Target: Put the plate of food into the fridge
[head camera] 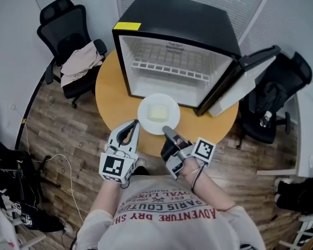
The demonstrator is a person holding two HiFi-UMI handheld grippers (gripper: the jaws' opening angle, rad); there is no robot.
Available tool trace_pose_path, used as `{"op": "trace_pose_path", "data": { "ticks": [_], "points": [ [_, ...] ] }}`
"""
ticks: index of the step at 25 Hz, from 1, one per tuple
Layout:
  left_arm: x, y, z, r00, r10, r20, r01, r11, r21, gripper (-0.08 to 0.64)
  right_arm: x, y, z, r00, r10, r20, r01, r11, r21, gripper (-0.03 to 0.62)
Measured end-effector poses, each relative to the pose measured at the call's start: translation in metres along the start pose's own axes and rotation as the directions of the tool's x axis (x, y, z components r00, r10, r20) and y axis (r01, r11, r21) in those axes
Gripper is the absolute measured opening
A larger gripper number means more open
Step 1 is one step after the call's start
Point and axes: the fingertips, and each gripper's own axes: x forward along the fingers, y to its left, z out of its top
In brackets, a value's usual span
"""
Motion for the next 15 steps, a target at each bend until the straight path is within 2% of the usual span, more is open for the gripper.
{"op": "trace_pose_path", "data": {
  "ticks": [3,9,15],
  "points": [
    [0.021,0.026,-0.001,0.998,-0.059,-0.004,0.058,0.998,-0.026,0.026,0.026,0.007,0.010,0.998,0.005,0.062,-0.005,1.000,0.005,0.038],
    [0.049,0.059,-0.003,0.987,-0.159,-0.016,0.159,0.987,-0.017,0.026,0.060,0.012,0.028,0.982,0.011,0.187,-0.018,0.999,0.037,0.039],
    [0.081,0.066,0.000,0.981,-0.195,-0.011,0.194,0.980,-0.045,0.026,0.070,0.015,0.051,0.971,-0.013,0.239,0.004,0.999,0.040,0.039]
  ]
}}
